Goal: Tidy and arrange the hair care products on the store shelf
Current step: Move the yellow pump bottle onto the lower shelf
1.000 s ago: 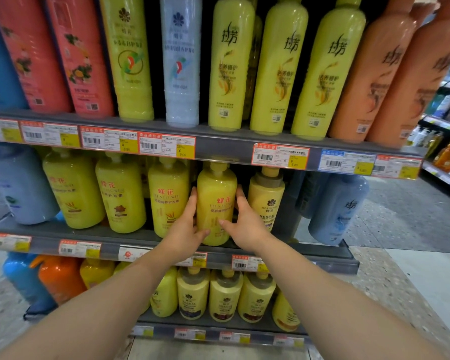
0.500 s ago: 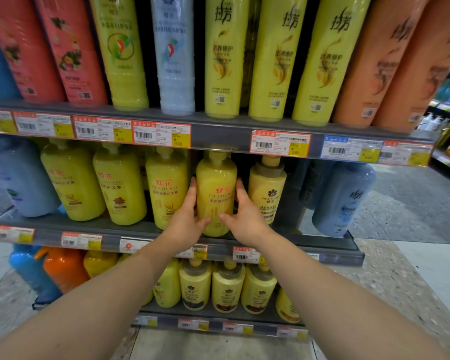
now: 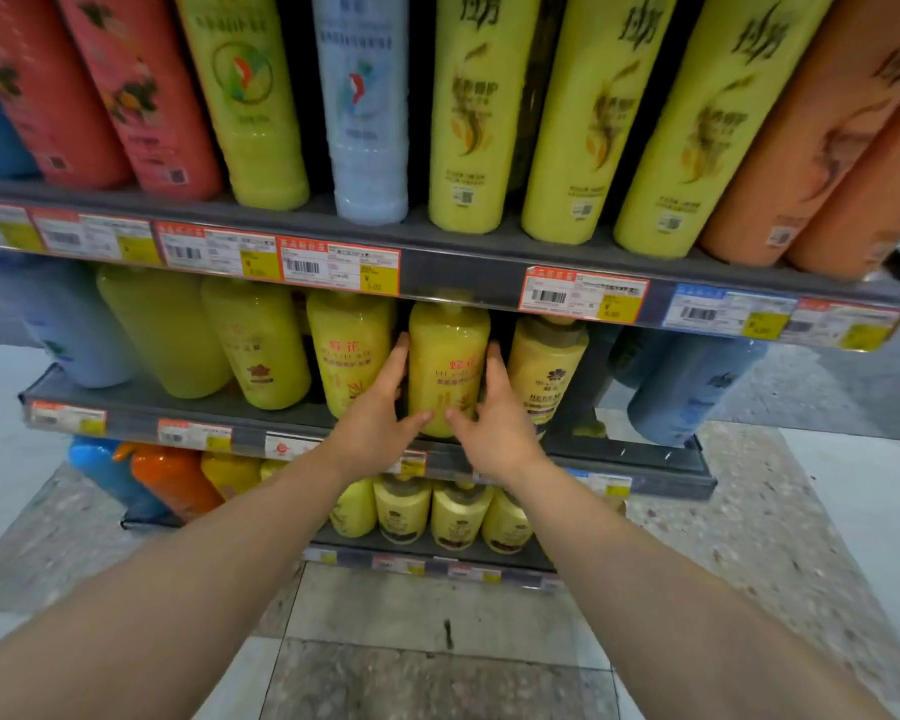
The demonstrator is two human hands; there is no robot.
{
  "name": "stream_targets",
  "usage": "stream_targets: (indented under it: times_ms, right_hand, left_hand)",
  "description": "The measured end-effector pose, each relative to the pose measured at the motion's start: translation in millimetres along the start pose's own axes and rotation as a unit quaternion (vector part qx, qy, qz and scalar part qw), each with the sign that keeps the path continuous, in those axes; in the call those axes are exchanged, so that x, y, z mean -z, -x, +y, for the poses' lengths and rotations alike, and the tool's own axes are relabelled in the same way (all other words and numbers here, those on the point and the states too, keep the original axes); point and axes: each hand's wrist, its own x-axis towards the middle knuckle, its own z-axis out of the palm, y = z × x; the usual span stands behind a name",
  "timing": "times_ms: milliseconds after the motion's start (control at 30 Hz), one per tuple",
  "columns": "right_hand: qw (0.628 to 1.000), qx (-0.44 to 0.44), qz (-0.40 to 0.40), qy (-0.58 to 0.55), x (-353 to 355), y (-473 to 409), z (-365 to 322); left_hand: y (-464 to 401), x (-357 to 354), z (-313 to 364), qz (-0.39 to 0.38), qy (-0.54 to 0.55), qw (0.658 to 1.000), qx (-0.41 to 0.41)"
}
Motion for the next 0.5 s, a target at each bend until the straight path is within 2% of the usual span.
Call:
stream_targets:
  times_ms: [233, 500]
  right_hand:
    - [0.997, -0.053, -0.045, 0.036, 31, 49, -54]
    - [0.996, -0.060, -0.058, 0.034, 78, 116, -152]
  left_hand:
    - [49, 34, 73, -0.035, -0.082, 0.994, 0.057]
    - [97, 89, 184, -0.042, -0.122, 0.991, 0.043]
